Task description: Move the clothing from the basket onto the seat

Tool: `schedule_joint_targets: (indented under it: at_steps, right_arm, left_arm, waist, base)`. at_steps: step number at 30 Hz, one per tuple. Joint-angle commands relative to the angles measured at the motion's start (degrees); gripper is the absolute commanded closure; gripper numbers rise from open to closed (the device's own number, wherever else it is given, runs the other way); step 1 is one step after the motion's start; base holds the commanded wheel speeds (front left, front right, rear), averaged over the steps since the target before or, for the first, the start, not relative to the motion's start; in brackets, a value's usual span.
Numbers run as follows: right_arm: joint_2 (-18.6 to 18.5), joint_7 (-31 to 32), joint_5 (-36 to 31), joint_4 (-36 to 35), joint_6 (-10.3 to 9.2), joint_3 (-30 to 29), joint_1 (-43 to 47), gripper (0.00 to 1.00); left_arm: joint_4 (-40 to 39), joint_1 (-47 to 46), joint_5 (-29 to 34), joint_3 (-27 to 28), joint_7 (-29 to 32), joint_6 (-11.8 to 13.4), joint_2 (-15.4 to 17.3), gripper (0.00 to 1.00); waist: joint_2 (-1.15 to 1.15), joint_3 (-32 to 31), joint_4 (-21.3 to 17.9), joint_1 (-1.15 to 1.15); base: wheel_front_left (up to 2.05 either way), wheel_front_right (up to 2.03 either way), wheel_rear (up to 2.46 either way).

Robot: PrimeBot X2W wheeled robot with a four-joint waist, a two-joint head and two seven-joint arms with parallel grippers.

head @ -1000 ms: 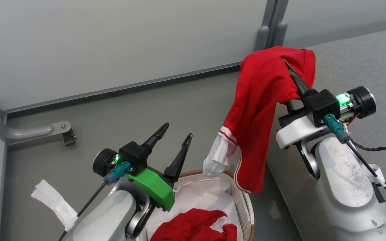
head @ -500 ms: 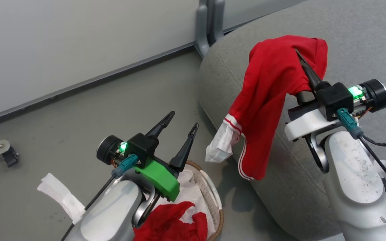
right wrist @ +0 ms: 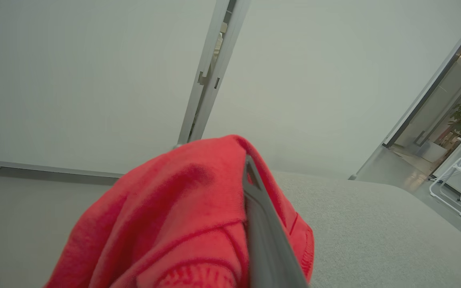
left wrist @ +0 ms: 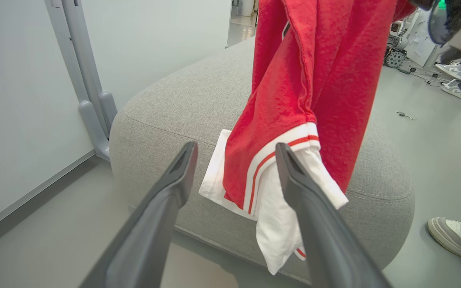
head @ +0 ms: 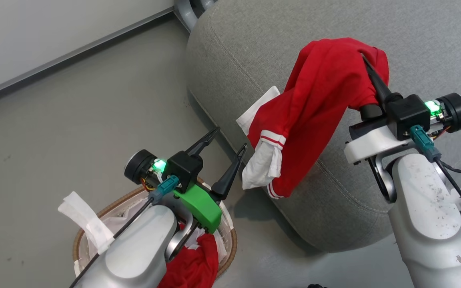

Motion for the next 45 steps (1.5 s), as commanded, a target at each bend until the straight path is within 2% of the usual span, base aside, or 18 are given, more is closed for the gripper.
schedule_joint_targets:
  at_steps: [1,9,21,25,31,37,45]
  right_arm:
    - [-0.21,-0.13,-0.34,0.16,-0.08,-0.07,-1.36,1.00]
    - [-4.98,-0.14,-1.45,2.94,-0.08,-1.37,-11.31,1.00]
    - [-20.37,-0.01,-8.26,11.72,-0.09,-12.45,-35.63,1.00]
    - [-23.45,1.38,-9.94,15.44,-0.08,-14.67,-39.89,1.00]
    - [-23.86,2.78,-11.91,22.56,-0.09,-18.05,-38.54,1.00]
    - [-20.64,1.62,-13.48,30.39,-0.09,-20.98,-34.33,1.00]
    - [-16.95,-0.06,-15.17,35.58,-0.09,-21.50,-32.06,1.00]
  left_arm:
    - [0.11,-1.13,0.25,-0.15,0.03,-0.15,0.23,0.00]
    - [-0.85,-2.71,1.23,-0.57,0.03,-0.24,-0.11,0.00]
    - [-3.93,-4.50,3.80,-0.36,0.04,-0.20,-1.21,0.00]
    - [-5.27,-5.65,4.93,0.19,0.04,0.04,-0.81,0.00]
    - [-6.36,-7.54,6.02,-0.31,0.03,0.07,-0.86,0.00]
    - [-7.17,-7.93,6.24,-0.72,0.31,0.63,-0.46,0.00]
    - [-7.53,-8.38,6.26,-0.75,0.84,1.06,0.66,0.00]
  waist:
    - [0.67,1.94,0.50,0.00]
    - [0.67,4.70,6.14,0.00]
    - [0.67,9.73,15.19,0.00]
    - [0.67,12.03,17.13,0.00]
    - [0.67,15.33,19.39,0.00]
    - [0.67,18.36,19.16,0.00]
    - [0.67,20.11,16.99,0.00]
  base:
    - [0.00,0.00,0.00]
    - [0.00,0.00,0.00]
    - [0.00,0.00,0.00]
    - [0.00,0.00,0.00]
    - [0.00,0.00,0.00]
    - [0.00,0.00,0.00]
    - [0.00,0.00,0.00]
